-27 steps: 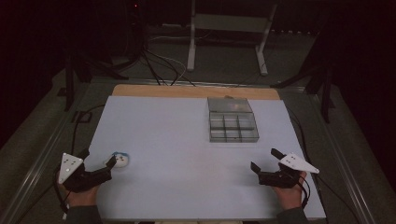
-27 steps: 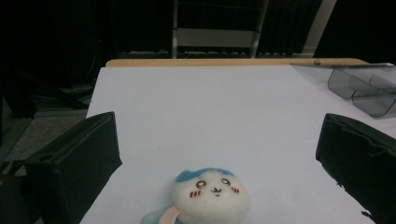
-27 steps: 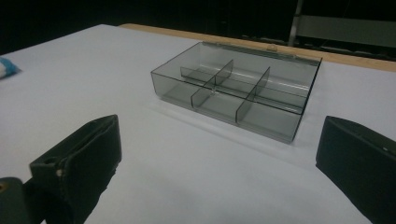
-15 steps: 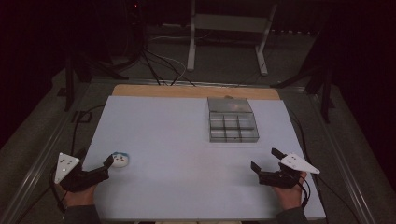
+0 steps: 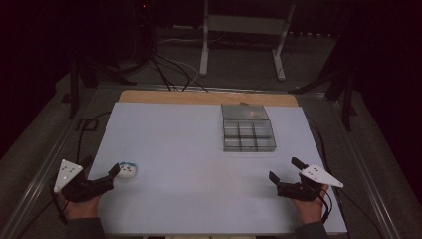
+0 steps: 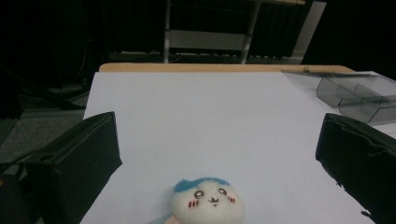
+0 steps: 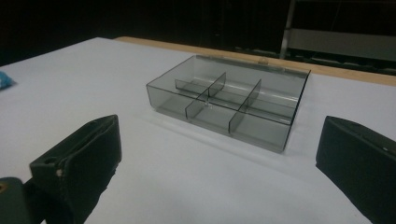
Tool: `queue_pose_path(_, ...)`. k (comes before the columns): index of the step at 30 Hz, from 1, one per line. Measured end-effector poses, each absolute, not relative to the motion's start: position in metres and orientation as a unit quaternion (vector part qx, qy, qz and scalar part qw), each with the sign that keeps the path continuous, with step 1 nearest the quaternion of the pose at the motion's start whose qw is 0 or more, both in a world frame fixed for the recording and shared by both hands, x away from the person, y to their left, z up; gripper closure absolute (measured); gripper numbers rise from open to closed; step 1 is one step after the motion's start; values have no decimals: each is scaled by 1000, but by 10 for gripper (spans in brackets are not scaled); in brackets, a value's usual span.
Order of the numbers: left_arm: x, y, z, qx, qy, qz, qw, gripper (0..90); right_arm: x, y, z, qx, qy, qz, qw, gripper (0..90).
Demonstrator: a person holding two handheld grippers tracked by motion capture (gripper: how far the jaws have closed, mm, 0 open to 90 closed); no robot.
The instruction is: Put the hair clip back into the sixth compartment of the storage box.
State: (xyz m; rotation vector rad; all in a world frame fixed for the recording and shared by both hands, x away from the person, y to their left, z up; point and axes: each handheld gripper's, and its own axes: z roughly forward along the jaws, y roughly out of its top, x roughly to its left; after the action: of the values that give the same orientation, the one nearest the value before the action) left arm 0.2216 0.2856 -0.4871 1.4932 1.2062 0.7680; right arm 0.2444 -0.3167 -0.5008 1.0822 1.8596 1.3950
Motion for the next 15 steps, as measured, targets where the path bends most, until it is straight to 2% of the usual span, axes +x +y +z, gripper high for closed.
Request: queue_pose_path(15,233,286,-491,635,494,314,504,9,245,-317,-501,401,694,524,289,2)
